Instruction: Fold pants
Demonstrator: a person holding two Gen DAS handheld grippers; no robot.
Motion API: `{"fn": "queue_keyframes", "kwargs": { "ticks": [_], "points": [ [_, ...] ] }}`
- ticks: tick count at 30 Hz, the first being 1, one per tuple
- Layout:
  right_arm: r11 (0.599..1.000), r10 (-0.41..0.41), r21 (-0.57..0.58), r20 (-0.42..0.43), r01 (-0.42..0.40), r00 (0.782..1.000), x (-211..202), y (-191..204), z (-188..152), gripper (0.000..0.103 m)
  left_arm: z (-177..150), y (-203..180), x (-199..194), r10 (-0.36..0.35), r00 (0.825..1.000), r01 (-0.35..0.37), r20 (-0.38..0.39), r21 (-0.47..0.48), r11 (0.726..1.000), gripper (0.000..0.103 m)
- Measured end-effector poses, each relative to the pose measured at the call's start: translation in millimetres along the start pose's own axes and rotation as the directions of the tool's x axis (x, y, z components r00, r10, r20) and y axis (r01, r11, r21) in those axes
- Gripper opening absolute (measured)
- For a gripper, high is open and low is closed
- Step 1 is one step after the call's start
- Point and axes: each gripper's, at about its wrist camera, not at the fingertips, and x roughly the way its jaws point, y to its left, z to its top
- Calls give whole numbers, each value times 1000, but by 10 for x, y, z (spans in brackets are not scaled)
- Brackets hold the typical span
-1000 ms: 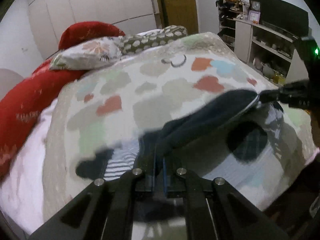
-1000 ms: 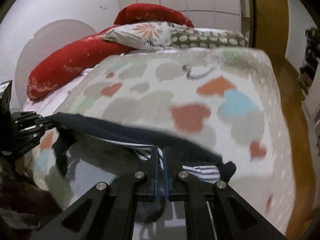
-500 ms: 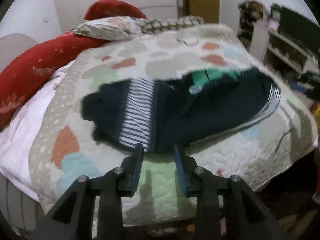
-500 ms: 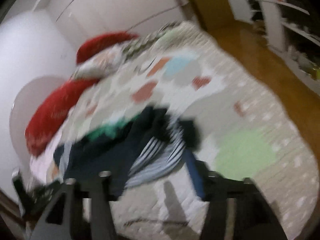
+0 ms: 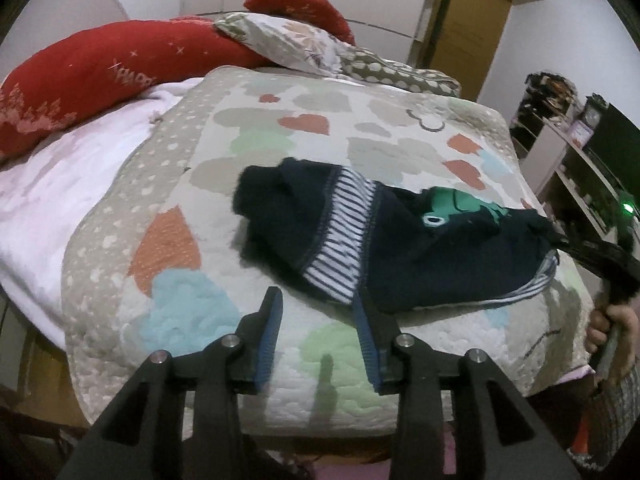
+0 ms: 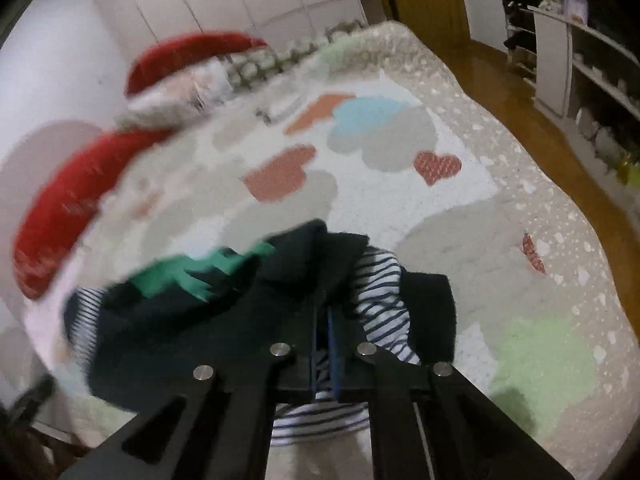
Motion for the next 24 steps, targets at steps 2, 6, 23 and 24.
{"fn": "queue_keyframes", "kwargs": {
  "ticks": [2, 6, 23, 24],
  "points": [
    [1000, -8, 27, 37, 7, 999, -167, -112, -28, 5, -5, 58, 15, -11, 1000, 11, -5, -24, 1000, 35],
    [993, -62, 107, 26, 58, 998, -277, -439, -131, 5, -23, 108, 78, -34, 999, 32, -32, -63, 998, 35],
    [978, 74, 196, 2, -73, 997, 160, -486, -169, 42, 32, 192, -1, -8, 1000, 5, -27, -121, 993, 36],
    [980, 71, 185, -10, -68, 997, 214, -441, -154, 32, 53, 198, -21, 7, 1000, -9, -21, -119, 993, 36]
  ]
}}
